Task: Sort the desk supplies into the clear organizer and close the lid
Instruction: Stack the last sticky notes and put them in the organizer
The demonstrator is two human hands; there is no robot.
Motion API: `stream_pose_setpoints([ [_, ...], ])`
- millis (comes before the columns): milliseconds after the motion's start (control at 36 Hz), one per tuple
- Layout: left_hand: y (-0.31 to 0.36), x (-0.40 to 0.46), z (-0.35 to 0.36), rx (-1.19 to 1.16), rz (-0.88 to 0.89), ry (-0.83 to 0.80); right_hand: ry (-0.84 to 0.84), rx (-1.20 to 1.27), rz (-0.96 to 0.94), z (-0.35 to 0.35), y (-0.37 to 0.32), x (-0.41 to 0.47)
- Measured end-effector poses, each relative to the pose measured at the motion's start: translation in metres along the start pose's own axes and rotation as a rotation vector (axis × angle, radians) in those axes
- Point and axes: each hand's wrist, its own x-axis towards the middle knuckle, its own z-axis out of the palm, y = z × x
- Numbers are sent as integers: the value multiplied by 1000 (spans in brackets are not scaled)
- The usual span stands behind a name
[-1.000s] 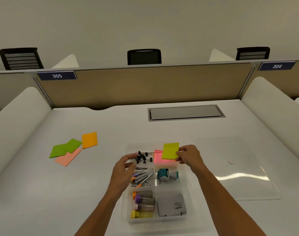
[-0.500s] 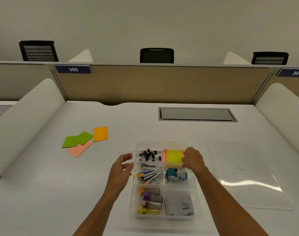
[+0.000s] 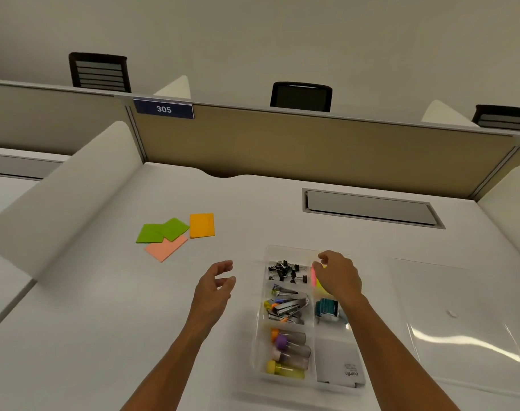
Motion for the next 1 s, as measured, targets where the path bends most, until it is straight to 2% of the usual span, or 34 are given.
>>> stream_pose_setpoints([
  [361,-30,35,-77,-23,-47,110,69,94,-166,39,-96,-2],
  [528,-41,57,-110,-24,-77,151,21,94,-201,65,-132,-3],
  [694,-55,78,-132,22,-82,181,-89,-11,-246,91,-162,-1],
  [1000,-81,131,-157,277,-110,225,-229,-145,-326,134,-210,13],
])
